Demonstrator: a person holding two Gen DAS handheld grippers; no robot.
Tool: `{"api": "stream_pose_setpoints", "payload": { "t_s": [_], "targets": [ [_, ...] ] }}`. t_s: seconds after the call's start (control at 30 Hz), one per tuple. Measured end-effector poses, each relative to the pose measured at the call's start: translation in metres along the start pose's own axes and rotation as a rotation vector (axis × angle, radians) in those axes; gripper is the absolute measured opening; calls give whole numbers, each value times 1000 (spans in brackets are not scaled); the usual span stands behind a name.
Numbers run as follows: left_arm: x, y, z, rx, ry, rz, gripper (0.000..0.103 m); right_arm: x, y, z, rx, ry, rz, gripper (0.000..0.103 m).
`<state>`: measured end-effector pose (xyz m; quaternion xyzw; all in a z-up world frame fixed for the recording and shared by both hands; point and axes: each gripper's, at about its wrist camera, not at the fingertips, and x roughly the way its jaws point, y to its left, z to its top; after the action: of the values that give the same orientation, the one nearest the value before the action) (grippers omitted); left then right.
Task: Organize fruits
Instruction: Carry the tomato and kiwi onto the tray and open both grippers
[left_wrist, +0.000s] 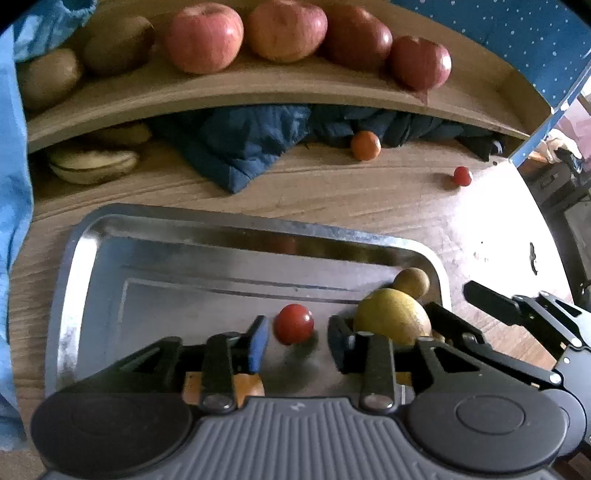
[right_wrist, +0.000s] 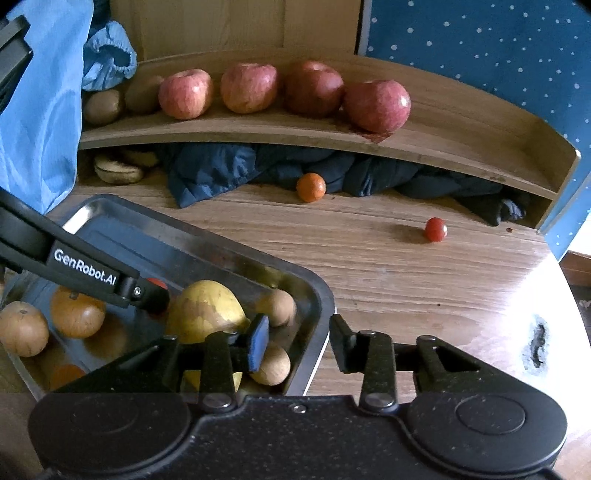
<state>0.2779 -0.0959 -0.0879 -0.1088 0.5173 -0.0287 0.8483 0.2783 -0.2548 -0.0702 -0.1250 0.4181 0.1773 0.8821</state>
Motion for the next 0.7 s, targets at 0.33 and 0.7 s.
{"api": "stream_pose_setpoints", "payload": {
  "t_s": [0.33, 0.7],
  "targets": [
    [-34, -2, -5, -39, -111, 44, 99, -34, -9, -8, 52, -45, -40, 94],
    [-81, 9, -44, -52, -192, 117, 102, -87, 1, -32, 101, -85, 16, 102]
  ]
}}
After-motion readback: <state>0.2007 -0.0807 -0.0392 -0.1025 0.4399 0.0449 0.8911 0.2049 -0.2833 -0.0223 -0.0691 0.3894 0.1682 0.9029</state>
